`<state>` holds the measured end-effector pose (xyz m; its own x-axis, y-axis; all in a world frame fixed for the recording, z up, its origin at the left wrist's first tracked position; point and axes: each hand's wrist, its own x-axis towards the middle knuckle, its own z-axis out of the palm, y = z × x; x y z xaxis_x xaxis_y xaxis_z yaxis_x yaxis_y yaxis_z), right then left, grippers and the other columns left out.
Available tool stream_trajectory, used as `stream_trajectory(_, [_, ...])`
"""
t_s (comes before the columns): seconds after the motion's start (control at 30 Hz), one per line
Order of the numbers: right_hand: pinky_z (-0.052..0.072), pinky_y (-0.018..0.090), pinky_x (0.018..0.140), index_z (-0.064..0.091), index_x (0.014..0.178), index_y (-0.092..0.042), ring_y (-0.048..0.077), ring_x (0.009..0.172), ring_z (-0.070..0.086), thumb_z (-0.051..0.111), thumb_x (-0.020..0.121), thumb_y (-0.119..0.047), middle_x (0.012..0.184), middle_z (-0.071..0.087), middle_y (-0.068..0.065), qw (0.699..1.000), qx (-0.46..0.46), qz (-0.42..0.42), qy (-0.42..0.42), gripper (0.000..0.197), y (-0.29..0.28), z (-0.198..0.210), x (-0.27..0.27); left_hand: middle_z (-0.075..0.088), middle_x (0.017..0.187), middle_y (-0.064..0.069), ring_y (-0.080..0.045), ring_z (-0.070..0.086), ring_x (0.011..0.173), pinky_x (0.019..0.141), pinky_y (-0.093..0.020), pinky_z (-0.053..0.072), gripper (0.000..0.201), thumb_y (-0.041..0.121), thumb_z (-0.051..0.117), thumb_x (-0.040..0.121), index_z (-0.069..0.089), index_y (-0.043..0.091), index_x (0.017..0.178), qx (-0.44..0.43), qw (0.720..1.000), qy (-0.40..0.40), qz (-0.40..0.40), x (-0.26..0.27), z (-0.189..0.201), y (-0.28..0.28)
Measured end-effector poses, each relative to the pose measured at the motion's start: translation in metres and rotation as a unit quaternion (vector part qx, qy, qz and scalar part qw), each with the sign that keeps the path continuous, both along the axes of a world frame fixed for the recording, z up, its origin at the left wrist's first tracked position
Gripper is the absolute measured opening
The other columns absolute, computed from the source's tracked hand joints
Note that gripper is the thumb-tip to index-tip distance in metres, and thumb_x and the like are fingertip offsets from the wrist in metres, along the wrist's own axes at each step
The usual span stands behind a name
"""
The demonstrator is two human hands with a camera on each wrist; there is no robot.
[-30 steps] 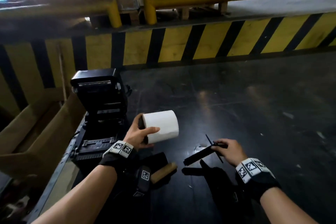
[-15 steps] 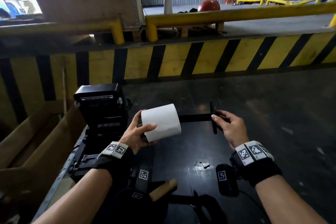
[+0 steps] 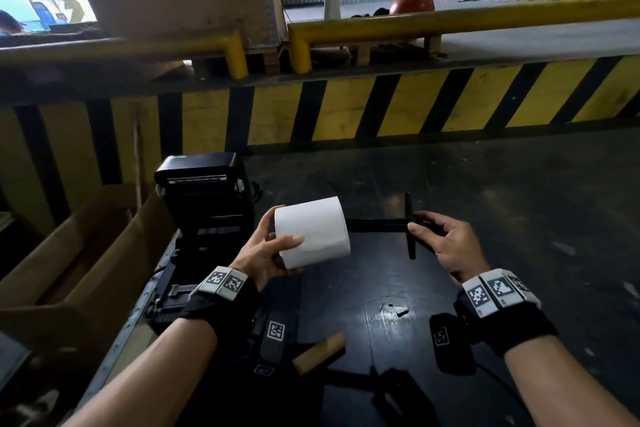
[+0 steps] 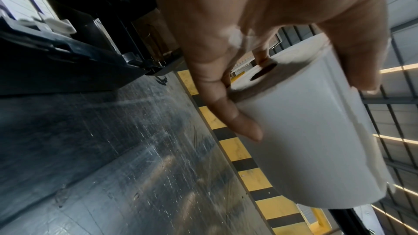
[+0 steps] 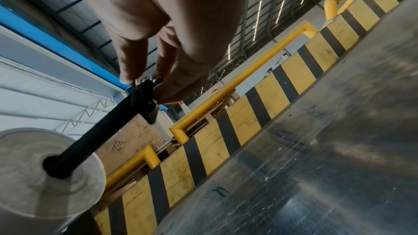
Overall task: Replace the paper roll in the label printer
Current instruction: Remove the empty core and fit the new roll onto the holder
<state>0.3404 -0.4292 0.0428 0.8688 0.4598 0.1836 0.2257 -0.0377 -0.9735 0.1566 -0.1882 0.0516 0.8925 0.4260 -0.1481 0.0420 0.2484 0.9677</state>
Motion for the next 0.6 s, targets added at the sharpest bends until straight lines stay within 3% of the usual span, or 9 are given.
stream_trajectory(0.07, [0.052, 0.009, 0.066, 0.069, 0.089, -0.023, -0.006, 0.069, 0.066, 0.070, 0.078, -0.011, 0.083, 0.070, -0.007, 1.000, 0.005, 0.028, 0.008, 0.016, 0.001, 0.002, -0.005, 0.055, 0.113, -0.002, -0.029, 0.059, 0.095, 0.062, -0.040, 0.055, 0.080, 0.023, 0.077, 0.050, 0.045, 0.035, 0.123, -0.008, 1.000, -0.003, 0.000, -0.003, 0.000, 0.001])
stream_trajectory(0.17, [0.049, 0.005, 0.064, 0.068, 0.093, -0.015, -0.003, 0.070, 0.067, 0.068, 0.078, -0.004, 0.085, 0.070, 0.001, 0.997, 0.007, 0.074, 0.018, 0.019, 0.011, 0.007, -0.012, 0.058, 0.106, 0.001, -0.027, 0.060, 0.089, 0.061, -0.039, 0.054, 0.078, 0.022, 0.076, 0.050, 0.047, 0.038, 0.120, -0.004, 1.000, -0.001, -0.022, -0.008, 0.002, -0.003])
stream_trajectory(0.3, [0.052, 0.020, 0.079, 0.066, 0.103, -0.002, 0.014, 0.087, 0.065, 0.068, 0.077, -0.002, 0.094, 0.071, 0.013, 0.989, 0.001, 0.150, 0.010, 0.026, 0.038, 0.006, -0.034, 0.060, 0.103, 0.004, -0.026, 0.061, 0.092, 0.064, -0.041, 0.053, 0.074, 0.020, 0.075, 0.052, 0.049, 0.039, 0.118, -0.004, 0.999, 0.002, -0.033, -0.011, 0.000, -0.015])
stream_trajectory(0.4, [0.054, 0.019, 0.076, 0.065, 0.099, -0.010, 0.004, 0.080, 0.065, 0.062, 0.081, 0.002, 0.089, 0.070, 0.004, 0.982, 0.048, 0.177, 0.041, 0.022, 0.051, -0.002, -0.052, 0.065, 0.100, 0.009, -0.024, 0.061, 0.093, 0.064, -0.039, 0.053, 0.070, 0.021, 0.075, 0.054, 0.050, 0.041, 0.116, -0.016, 1.000, -0.008, -0.026, -0.015, -0.002, -0.020])
stream_trajectory(0.5, [0.053, 0.016, 0.069, 0.063, 0.096, -0.018, -0.003, 0.074, 0.063, 0.058, 0.085, 0.000, 0.088, 0.067, 0.002, 0.979, 0.053, 0.186, 0.063, 0.021, 0.056, -0.003, -0.058, 0.063, 0.104, 0.008, -0.025, 0.060, 0.097, 0.063, -0.040, 0.055, 0.072, 0.019, 0.074, 0.053, 0.050, 0.040, 0.117, -0.032, 0.999, -0.010, -0.012, -0.025, -0.003, -0.020])
stream_trajectory(0.6, [0.051, 0.018, 0.068, 0.056, 0.111, -0.021, 0.001, 0.088, 0.060, 0.053, 0.090, -0.012, 0.104, 0.061, 0.001, 0.978, 0.008, 0.196, 0.077, 0.023, 0.062, -0.002, -0.064, 0.061, 0.108, 0.006, -0.024, 0.060, 0.097, 0.061, -0.039, 0.057, 0.078, 0.018, 0.074, 0.053, 0.046, 0.037, 0.124, -0.041, 0.999, -0.013, 0.005, -0.034, -0.007, -0.022])
